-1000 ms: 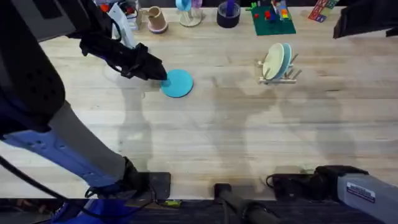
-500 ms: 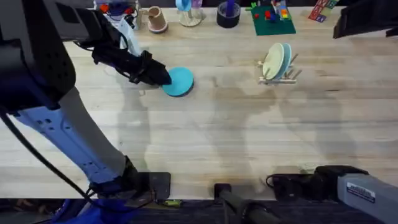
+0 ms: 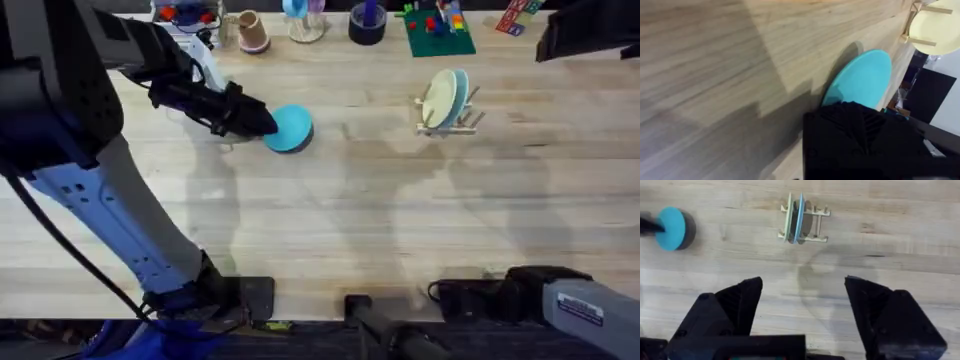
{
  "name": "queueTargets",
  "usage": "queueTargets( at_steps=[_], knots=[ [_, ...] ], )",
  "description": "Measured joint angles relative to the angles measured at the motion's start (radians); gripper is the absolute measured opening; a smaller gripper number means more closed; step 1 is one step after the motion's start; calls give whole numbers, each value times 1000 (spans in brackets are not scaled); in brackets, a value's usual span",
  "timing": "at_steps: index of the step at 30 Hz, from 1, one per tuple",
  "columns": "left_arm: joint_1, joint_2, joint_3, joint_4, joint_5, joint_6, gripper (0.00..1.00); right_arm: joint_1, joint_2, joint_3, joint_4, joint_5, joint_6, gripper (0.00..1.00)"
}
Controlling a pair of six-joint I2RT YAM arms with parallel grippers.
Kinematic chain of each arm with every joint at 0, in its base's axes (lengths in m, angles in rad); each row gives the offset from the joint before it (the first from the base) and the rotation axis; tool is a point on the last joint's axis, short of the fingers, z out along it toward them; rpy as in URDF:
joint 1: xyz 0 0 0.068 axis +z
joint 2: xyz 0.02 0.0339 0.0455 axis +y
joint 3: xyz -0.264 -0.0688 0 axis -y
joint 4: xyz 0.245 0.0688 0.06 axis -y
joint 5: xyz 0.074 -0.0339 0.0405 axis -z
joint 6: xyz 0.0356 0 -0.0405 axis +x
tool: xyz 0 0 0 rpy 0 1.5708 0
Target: Pick up the plates from the table one by one and place each into a slot on the dish rack.
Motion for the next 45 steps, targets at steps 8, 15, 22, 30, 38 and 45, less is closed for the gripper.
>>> queueTargets(
  at_steps=[8,15,22,30,38,45],
  knots=[
    [-1,0,-4,42,14,-1,43,0,0,0,0,0,0,993],
    [5,-1,-50,98,76,-2,42,0,0,0,2,-46,0,993],
    [6,-1,-61,105,90,-2,43,0,29,5,4,-233,2,994],
    [6,-1,-61,105,92,-2,43,67,141,5,38,-317,76,994],
    [6,-1,-61,105,92,-2,43,222,266,6,195,-338,160,994],
    [6,-1,-62,105,92,-2,42,330,433,6,289,-341,233,993]
  ],
)
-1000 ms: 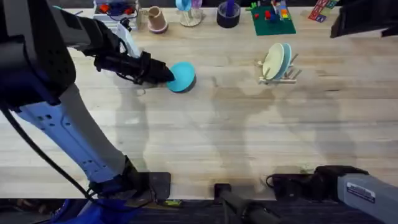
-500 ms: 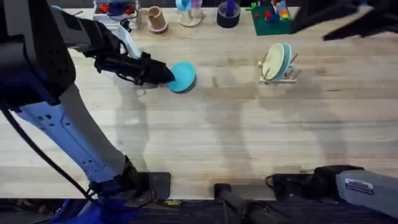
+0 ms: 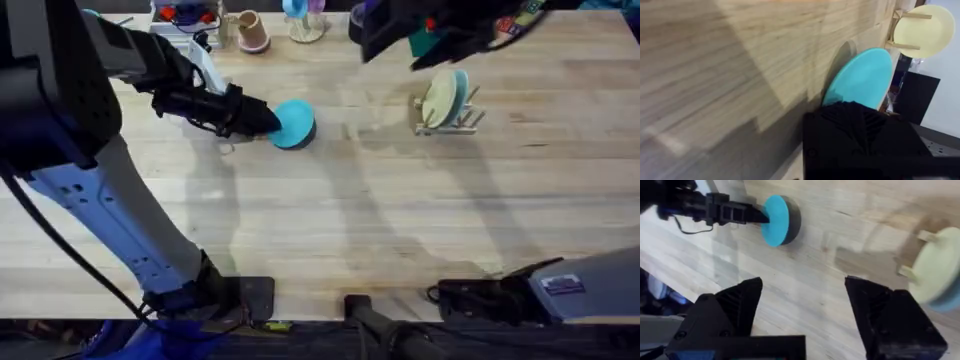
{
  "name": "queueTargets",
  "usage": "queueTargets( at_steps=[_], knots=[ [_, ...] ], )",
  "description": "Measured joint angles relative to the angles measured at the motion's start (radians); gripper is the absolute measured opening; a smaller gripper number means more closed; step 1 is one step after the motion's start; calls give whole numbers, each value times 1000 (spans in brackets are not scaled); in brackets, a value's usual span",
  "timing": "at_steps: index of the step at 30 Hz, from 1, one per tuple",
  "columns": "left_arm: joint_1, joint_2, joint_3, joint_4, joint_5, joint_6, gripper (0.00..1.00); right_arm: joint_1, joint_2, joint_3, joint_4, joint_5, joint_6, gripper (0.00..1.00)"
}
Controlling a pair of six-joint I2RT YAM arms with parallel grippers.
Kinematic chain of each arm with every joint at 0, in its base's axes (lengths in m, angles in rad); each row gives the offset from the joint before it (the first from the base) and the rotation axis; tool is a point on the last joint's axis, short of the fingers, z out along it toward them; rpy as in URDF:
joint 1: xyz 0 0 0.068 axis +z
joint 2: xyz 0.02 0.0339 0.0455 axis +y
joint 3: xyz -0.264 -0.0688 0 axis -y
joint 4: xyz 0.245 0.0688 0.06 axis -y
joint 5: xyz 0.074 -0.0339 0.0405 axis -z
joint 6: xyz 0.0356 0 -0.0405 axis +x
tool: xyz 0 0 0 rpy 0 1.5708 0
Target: Pick up the plates from the table one by one and place each into a slot on the dish rack.
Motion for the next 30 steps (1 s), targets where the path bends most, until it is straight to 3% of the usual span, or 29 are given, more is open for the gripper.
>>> queueTargets(
  at_steps=[12,30],
  knots=[
    [0,0,0,0,0,0,42,125,295,0,133,0,50,993],
    [0,0,0,0,0,0,42,214,451,0,310,-21,106,994]
  ],
)
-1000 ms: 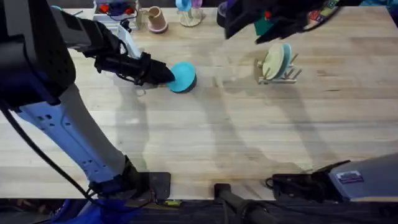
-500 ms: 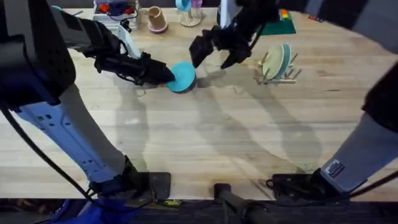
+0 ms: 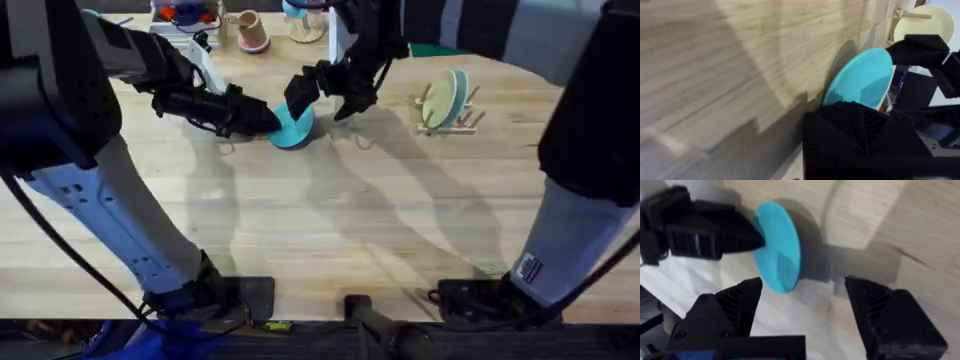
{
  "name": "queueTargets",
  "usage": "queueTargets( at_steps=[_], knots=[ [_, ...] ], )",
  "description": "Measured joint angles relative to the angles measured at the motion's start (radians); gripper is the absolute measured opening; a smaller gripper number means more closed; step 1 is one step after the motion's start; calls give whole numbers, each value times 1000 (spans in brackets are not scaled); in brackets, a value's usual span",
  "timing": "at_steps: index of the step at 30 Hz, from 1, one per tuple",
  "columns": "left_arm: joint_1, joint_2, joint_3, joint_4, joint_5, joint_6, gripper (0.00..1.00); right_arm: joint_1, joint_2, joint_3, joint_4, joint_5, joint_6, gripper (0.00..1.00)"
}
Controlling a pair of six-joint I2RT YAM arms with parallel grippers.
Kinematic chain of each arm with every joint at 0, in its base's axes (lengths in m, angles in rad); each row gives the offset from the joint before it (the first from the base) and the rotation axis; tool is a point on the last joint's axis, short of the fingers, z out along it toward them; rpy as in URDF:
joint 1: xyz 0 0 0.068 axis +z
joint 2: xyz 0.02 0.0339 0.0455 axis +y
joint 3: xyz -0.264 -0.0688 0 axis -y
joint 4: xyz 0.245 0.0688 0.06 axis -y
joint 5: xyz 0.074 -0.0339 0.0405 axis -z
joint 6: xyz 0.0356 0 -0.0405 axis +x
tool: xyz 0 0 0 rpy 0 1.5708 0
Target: Pick up the plates from the table one by one and place each into a slot on the dish rack.
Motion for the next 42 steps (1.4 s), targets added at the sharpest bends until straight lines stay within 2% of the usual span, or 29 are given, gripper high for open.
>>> queueTargets(
  at_steps=[8,22,25,27,30,35,42],
  knots=[
    [0,0,0,0,0,0,42,0,44,0,128,-87,39,995],
    [0,0,0,0,0,0,42,-13,96,9,192,-184,134,989],
    [0,0,-1,1,1,0,42,-13,98,9,194,-189,138,947],
    [0,0,-1,3,1,0,42,-10,106,9,195,-197,143,837],
    [0,0,-2,3,2,0,42,-11,111,10,194,-206,146,761],
    [0,0,-2,3,2,0,42,-4,126,9,186,-219,152,578],
    [3,0,-5,4,8,0,42,-8,130,10,179,-239,155,81]
  ],
)
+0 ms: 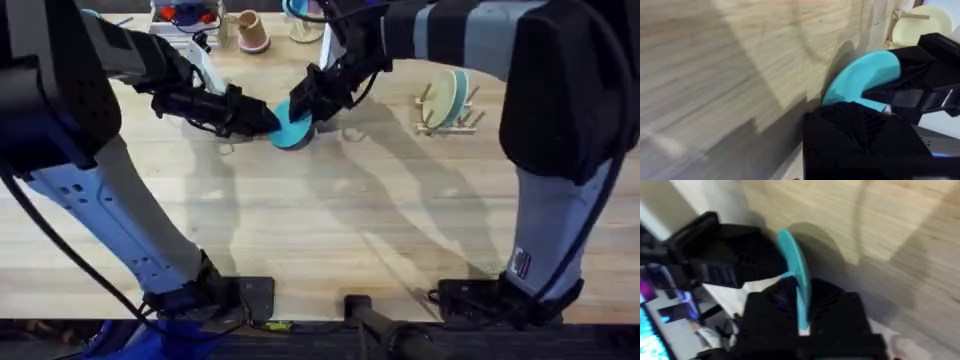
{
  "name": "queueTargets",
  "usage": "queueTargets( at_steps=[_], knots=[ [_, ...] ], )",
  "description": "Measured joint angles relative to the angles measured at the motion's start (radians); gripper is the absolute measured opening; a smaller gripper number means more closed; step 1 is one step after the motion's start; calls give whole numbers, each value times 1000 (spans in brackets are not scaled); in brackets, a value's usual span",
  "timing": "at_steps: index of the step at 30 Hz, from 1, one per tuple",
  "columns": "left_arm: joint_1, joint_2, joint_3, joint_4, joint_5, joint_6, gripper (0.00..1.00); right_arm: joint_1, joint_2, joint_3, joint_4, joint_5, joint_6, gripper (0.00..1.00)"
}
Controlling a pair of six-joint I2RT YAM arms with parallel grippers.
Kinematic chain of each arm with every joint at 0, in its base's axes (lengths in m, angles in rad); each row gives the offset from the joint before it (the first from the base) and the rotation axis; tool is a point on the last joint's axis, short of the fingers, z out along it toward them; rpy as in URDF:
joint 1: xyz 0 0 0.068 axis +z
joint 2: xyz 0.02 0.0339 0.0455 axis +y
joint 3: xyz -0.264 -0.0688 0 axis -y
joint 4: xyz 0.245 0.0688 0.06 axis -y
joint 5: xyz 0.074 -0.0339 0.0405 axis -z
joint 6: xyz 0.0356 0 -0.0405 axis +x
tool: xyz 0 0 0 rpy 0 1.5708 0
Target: Pick up the plates from the table one by one and place each into a slot on the dish rack.
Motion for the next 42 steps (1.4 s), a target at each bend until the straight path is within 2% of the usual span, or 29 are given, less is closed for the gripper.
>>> queueTargets(
  at_steps=[2,14,21,27,31,42],
  knots=[
    [6,0,0,-3,7,0,43,-4,-3,1,5,-25,0,39],
    [6,1,12,-42,1,20,42,-5,-3,4,-30,-52,-27,28],
    [-13,18,103,-177,-90,72,41,0,-10,11,-54,-52,-119,28],
    [-19,6,192,-275,-166,108,41,8,-53,11,-79,-7,-206,29],
    [-19,-66,205,-308,-184,119,40,8,-101,11,-116,36,-253,29],
    [-19,-395,216,-411,-232,133,40,8,-283,10,-269,206,-403,29]
  ],
)
